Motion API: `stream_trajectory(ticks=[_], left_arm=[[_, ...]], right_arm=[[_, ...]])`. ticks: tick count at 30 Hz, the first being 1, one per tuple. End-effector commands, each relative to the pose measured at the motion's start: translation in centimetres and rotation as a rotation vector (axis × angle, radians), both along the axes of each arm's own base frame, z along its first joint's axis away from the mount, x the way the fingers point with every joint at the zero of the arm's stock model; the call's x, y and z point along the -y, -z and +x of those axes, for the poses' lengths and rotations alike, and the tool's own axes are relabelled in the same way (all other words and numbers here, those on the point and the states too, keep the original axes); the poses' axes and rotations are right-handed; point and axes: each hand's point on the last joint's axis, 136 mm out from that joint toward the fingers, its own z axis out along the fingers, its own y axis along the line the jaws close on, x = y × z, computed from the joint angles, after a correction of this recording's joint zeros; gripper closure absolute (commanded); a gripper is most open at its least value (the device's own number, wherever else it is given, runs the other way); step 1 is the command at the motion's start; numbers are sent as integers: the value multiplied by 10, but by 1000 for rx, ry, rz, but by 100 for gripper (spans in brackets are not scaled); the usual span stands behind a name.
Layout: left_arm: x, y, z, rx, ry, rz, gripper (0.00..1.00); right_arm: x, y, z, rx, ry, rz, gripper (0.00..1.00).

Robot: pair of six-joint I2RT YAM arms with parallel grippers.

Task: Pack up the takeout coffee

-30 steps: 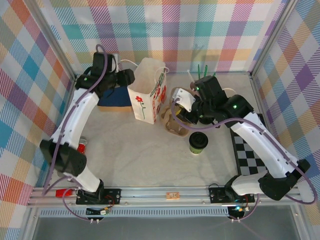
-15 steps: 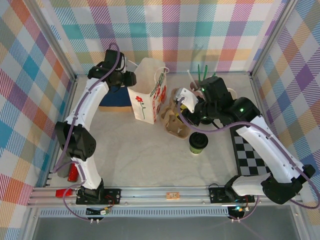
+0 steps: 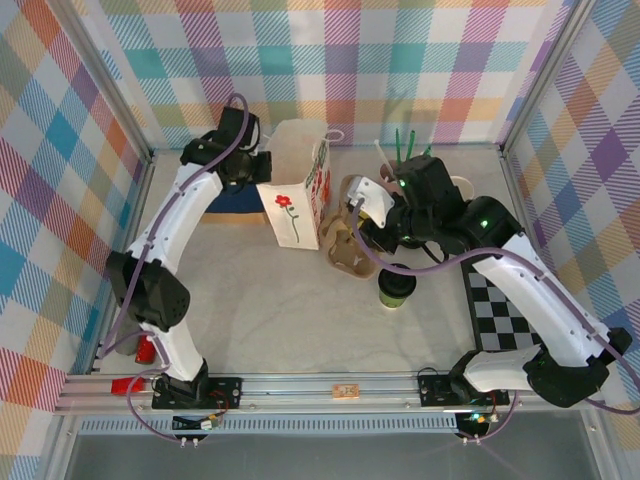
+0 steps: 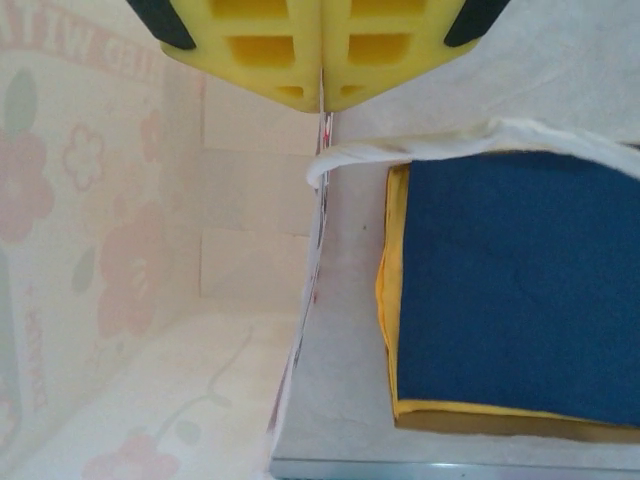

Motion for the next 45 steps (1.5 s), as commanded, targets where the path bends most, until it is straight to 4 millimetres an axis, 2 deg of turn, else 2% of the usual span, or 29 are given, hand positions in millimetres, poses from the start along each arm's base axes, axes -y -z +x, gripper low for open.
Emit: stream_trajectory(ticks=[1, 6, 12, 19, 24, 26, 30, 32, 38, 41, 45], left_arm=[[-14, -11, -43, -17, -42, 34, 93], [-13, -21, -90, 4, -43, 43, 91], [0, -27, -147, 22, -8, 19, 85], [2, -21, -193, 3, 29, -69, 75], [9, -30, -217, 28, 63, -208, 71], [7, -37, -222, 52, 70, -233, 65], [-22, -53, -217, 135, 5, -123, 42], [-30, -52, -211, 141, -11, -64, 36], [-55, -39, -192, 88, -108, -3, 33], [-73, -45, -195, 111, -167, 1, 33], [-81, -61, -200, 150, -177, -26, 32]], right_arm=[[7, -30, -8, 53, 18, 53, 83], [6, -50, -20, 59, -10, 102, 83], [-4, -70, -32, 56, -53, 154, 83], [-21, -89, -27, 39, -51, 184, 85], [-45, -93, -20, 17, -73, 190, 85], [-56, -93, -16, 19, -89, 186, 85], [-78, -91, -8, 16, -111, 166, 85], [-87, -88, -4, 19, -117, 154, 85], [-110, -88, 5, 62, -148, 123, 86], [-119, -87, 9, 57, -157, 123, 86], [-125, -86, 10, 76, -163, 118, 86]])
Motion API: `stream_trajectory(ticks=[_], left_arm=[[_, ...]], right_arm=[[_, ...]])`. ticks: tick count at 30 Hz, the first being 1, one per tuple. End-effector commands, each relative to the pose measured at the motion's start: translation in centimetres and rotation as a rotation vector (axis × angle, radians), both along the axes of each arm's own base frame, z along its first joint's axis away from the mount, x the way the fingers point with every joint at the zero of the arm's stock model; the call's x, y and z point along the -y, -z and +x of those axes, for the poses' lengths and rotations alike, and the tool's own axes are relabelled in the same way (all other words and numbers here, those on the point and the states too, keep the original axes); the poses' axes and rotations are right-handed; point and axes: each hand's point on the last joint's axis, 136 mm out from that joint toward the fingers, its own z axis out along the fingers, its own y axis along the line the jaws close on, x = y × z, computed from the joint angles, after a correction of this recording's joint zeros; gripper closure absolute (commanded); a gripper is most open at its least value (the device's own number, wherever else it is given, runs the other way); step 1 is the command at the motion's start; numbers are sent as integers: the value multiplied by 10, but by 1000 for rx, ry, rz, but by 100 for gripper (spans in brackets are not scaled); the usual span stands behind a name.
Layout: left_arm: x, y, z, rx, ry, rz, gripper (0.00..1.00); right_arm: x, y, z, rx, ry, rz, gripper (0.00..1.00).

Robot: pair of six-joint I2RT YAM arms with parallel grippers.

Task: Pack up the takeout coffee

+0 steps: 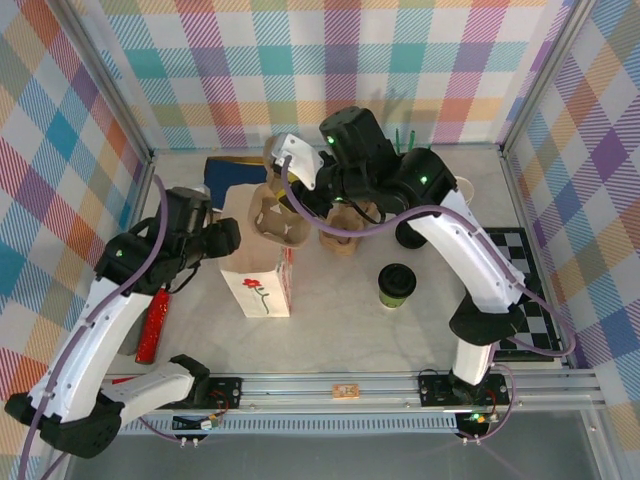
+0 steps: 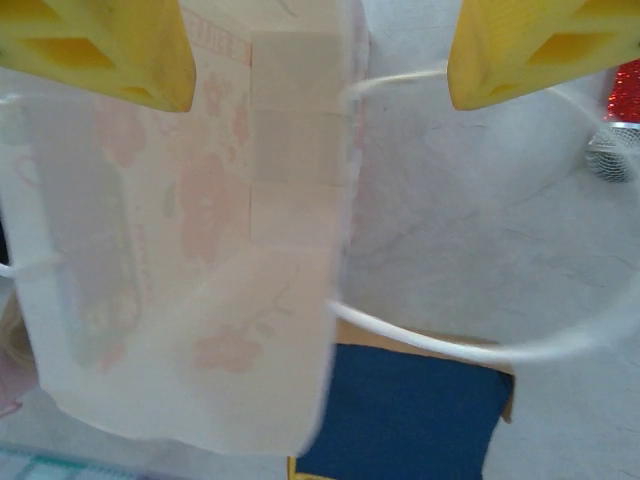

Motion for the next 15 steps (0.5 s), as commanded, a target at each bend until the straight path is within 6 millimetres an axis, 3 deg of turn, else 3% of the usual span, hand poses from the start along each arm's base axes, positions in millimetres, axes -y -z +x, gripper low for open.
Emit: stream_trajectory(ticks=[1, 7, 11, 15], left_arm=[[-10, -17, -10, 38, 7, 10, 33], [-6, -18, 1, 32, 31, 34, 32], [-22, -6, 16, -33, -14, 102, 27], [-28, -5, 30, -33, -21, 41, 27]], right_arm=[[-1, -6, -3, 32, -14, 0, 86], [-7, 0, -2, 40, -17, -20, 86], [-10, 4, -3, 35, -23, -27, 86], [-10, 9, -2, 35, -23, -42, 86]])
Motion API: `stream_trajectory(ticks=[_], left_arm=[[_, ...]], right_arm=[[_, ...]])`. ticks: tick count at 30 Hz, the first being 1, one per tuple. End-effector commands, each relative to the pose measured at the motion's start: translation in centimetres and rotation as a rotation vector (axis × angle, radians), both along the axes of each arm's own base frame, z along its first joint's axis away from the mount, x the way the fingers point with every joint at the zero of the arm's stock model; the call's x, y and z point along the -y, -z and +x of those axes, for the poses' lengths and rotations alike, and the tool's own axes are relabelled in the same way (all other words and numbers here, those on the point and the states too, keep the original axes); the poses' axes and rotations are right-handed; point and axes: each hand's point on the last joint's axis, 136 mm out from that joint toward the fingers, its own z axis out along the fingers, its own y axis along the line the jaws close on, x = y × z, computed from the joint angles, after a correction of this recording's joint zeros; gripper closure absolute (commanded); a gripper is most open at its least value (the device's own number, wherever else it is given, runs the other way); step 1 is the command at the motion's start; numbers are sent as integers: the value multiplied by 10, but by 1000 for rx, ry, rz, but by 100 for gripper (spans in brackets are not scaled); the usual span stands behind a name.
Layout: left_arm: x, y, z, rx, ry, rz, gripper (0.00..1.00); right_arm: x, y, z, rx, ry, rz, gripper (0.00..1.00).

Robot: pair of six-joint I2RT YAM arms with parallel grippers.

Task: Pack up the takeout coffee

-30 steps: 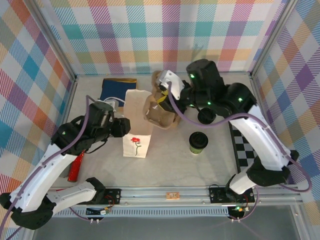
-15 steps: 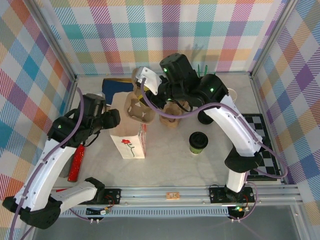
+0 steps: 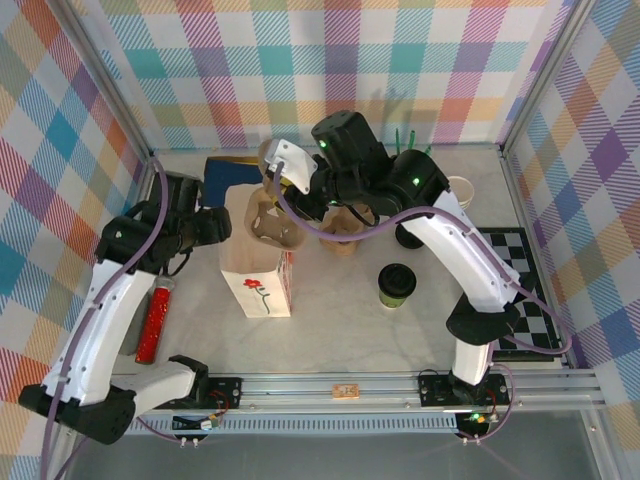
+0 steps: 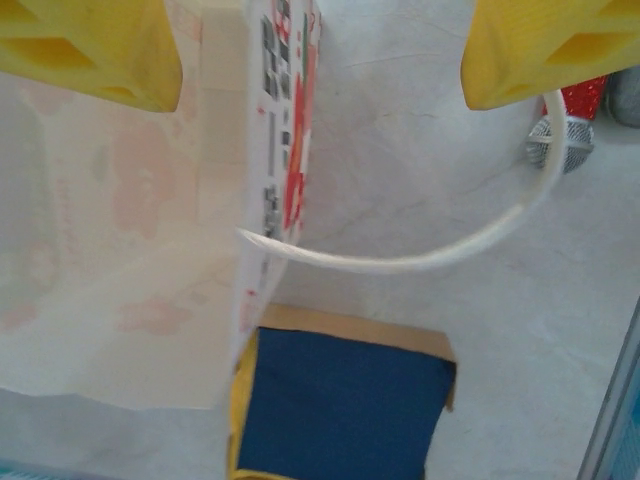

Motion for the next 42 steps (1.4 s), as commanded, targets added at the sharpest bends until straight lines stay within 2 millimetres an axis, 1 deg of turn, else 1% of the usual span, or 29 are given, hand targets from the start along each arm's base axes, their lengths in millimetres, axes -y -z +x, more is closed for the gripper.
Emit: stream_trajectory(ticks=[1, 3, 8, 13, 14, 17, 19, 26, 35, 39, 42], left_arm=[[3, -9, 7, 26, 47, -53, 28], [7, -5, 12, 4, 64, -71, 33], [22, 12, 21, -43, 110, -115, 48], [26, 26, 26, -70, 114, -128, 58], [28, 29, 27, -77, 116, -133, 62], [33, 32, 29, -80, 127, -156, 88], [35, 32, 30, -78, 131, -167, 93], [48, 34, 28, -83, 151, -251, 100], [71, 18, 14, -45, 177, -374, 100], [82, 12, 13, -37, 179, -418, 100], [91, 11, 12, -36, 188, -416, 100]], right_arm=[[-3, 5, 0, 15, -7, -19, 86], [-2, 8, 1, 15, -5, -26, 86], [-4, 13, 3, 19, -6, -35, 86], [-6, 18, 6, 22, -3, -51, 86], [-6, 19, 7, 23, -1, -54, 86], [-6, 22, 8, 28, 2, -64, 86], [-6, 21, 9, 36, 5, -67, 86], [-3, 14, 8, 45, 10, -54, 86], [-1, 11, 8, 50, 13, -48, 86], [-1, 11, 7, 53, 11, -48, 86], [0, 12, 8, 63, 12, -58, 86]])
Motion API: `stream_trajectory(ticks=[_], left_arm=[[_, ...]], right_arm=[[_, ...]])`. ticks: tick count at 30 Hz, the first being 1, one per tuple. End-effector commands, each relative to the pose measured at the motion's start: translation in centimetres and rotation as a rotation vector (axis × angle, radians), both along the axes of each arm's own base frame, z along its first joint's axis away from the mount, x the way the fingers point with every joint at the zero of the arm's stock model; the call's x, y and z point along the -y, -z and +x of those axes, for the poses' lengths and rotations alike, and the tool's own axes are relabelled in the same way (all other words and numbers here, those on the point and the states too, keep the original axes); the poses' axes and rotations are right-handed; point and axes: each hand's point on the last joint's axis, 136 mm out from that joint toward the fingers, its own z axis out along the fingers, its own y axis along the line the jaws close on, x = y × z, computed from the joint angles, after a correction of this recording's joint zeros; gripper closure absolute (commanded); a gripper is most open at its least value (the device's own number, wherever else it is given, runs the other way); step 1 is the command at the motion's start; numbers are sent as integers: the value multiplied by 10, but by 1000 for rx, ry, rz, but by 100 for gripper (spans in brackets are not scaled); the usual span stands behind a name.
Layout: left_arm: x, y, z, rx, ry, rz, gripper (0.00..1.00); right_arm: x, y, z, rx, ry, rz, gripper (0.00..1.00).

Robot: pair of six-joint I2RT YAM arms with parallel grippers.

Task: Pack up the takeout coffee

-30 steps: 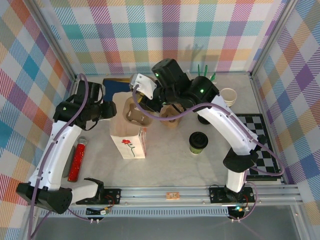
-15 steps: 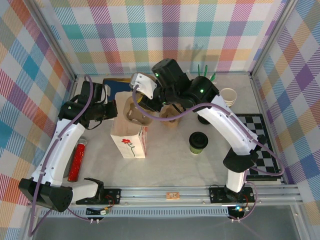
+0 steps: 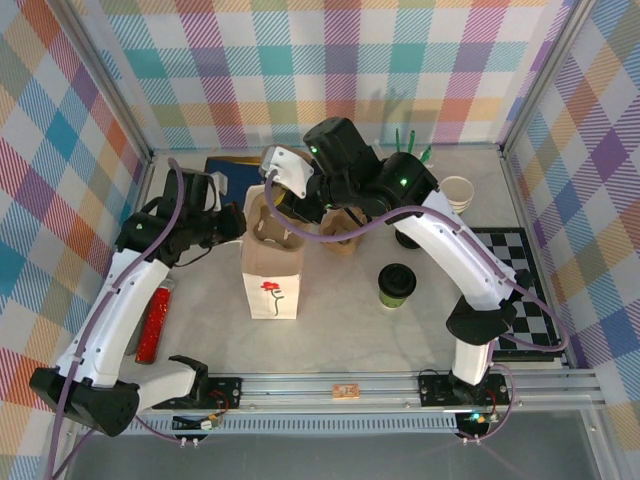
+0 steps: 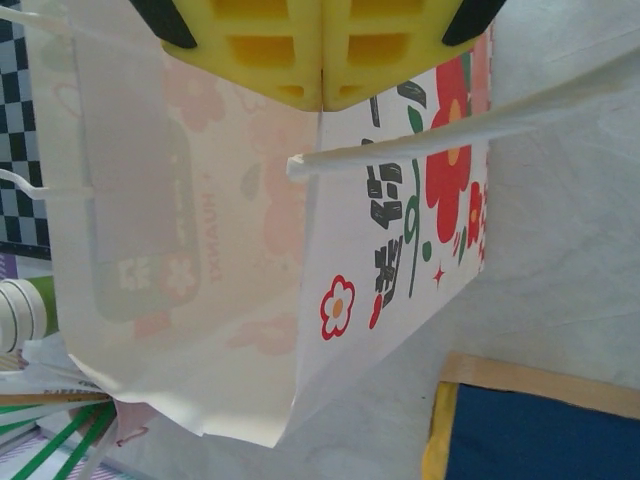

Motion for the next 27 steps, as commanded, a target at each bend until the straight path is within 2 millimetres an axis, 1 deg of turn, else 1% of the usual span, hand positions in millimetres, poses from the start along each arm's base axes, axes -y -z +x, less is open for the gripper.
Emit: stream_trajectory(ticks=[1, 5, 9, 10, 11, 12, 13, 16, 21, 27], left_arm=[[12, -8, -2, 16, -1, -42, 100], [18, -5, -5, 6, 6, -56, 100], [16, -1, -8, 0, 0, -44, 99], [14, -1, -8, 0, -5, -34, 95], [12, -1, -9, -1, -8, -23, 88], [11, -2, -9, -1, -6, -15, 78], [9, -4, -9, 2, -10, -4, 67], [5, -15, -9, 28, -17, 13, 55], [5, -39, -10, 78, -1, 6, 49], [3, -65, -12, 131, 14, 12, 42]], right_arm=[[0, -10, -2, 45, -16, 11, 86], [-1, -6, -1, 51, -23, -6, 86], [-3, 1, 1, 46, -30, -22, 86], [-3, 2, 2, 41, -32, -25, 86], [-4, 6, 2, 32, -36, -30, 86], [-5, 7, 2, 26, -41, -29, 86], [-6, 9, 2, 19, -46, -30, 86], [-9, 11, 3, 12, -57, -29, 86], [-9, 13, 2, 7, -68, -40, 86], [-13, 6, -7, -1, -121, -4, 86]])
